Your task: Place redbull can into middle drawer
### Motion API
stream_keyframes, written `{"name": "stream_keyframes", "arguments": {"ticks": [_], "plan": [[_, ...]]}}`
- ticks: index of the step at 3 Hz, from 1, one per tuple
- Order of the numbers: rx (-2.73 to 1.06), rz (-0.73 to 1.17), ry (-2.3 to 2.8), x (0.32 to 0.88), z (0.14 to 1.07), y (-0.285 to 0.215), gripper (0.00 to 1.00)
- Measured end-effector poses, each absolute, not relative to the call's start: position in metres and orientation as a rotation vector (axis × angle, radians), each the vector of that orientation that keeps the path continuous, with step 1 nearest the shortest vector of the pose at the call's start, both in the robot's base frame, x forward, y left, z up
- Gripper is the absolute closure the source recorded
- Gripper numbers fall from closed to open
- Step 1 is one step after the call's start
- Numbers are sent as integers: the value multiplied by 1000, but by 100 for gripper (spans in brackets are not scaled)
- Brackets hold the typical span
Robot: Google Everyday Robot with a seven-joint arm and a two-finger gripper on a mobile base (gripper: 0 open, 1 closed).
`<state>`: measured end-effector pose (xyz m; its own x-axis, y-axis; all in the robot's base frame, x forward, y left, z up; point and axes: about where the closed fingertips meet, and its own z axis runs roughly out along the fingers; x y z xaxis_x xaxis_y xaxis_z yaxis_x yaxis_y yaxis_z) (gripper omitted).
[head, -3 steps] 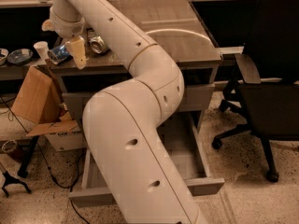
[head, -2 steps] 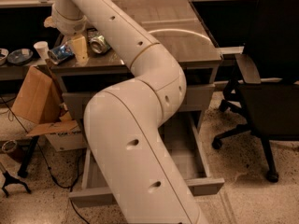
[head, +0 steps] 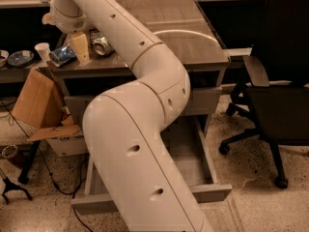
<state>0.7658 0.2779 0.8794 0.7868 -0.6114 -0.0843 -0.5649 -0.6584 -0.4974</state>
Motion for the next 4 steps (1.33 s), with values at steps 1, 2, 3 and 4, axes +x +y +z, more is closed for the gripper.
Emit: {"name": "stream_keyframes", "arguments": {"ticks": [1,2,3,4], "plan": [[-2472,-137,855,765,881,285,2],[-2479,-144,841,764,880,290,13],[-2486,-147,837,764,879,292,14],[-2490,-149,837,764,877,293,21]]}}
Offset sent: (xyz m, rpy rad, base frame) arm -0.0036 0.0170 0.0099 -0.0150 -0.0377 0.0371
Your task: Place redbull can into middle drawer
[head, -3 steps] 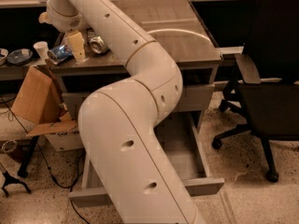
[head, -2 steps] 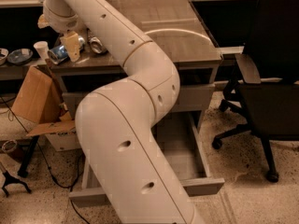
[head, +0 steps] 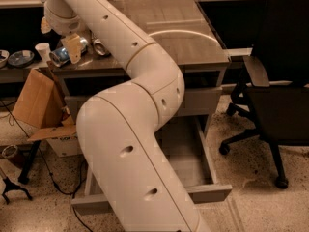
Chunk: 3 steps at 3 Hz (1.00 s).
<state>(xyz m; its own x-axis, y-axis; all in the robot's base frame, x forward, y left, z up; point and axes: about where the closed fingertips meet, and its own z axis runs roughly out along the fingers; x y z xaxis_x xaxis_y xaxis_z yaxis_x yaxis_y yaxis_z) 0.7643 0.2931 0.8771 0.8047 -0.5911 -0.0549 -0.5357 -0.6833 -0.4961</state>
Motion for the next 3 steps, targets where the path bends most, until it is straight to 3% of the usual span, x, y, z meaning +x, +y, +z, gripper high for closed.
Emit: {"name": "stream_keyframes", "arguments": {"ticks": [1,3], "plan": [[-2500,-149,840,765,872,294,30],[-2528,-121,838,762,857,299,38]]}}
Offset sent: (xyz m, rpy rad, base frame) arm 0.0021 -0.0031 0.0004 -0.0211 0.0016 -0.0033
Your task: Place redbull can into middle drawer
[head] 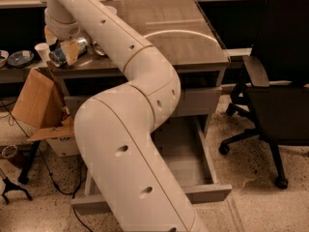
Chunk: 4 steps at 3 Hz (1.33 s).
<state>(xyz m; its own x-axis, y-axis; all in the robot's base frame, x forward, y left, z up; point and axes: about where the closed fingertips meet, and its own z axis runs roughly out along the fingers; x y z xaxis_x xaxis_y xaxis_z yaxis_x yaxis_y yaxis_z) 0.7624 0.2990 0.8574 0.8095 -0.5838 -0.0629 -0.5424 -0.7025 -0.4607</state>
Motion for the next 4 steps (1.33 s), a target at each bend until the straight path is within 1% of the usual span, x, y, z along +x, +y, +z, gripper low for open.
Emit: {"name": "stream_keyframes", "arguments": {"ticks": [2,3,4], "plan": [[-2543,-110,826,761,854,302,42],[-2548,-104,823,761,852,304,53],[-2552,-99,822,761,851,303,54]]}}
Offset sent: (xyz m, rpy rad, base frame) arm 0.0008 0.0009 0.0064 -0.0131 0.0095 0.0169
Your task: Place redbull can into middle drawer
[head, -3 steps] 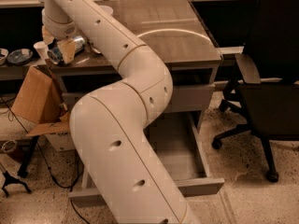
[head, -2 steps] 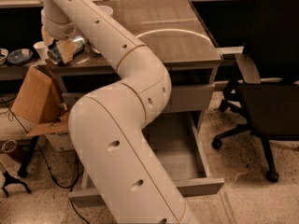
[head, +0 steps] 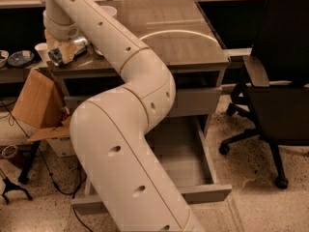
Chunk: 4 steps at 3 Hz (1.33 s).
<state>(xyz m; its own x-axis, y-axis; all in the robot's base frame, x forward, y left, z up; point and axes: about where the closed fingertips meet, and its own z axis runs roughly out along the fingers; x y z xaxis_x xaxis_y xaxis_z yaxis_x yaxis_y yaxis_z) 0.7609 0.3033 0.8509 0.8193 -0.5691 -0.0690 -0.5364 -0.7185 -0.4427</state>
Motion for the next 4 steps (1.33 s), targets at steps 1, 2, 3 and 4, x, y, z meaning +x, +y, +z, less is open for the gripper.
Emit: {"name": "stream_keyframes", "arguments": {"ticks": [1,2,3,4], "plan": [[-2555,-91,819,761,850,303,81],[-2554,-92,819,761,850,302,100],[-2513,-104,819,765,865,294,100],[-2455,-112,813,768,884,280,100]]}}
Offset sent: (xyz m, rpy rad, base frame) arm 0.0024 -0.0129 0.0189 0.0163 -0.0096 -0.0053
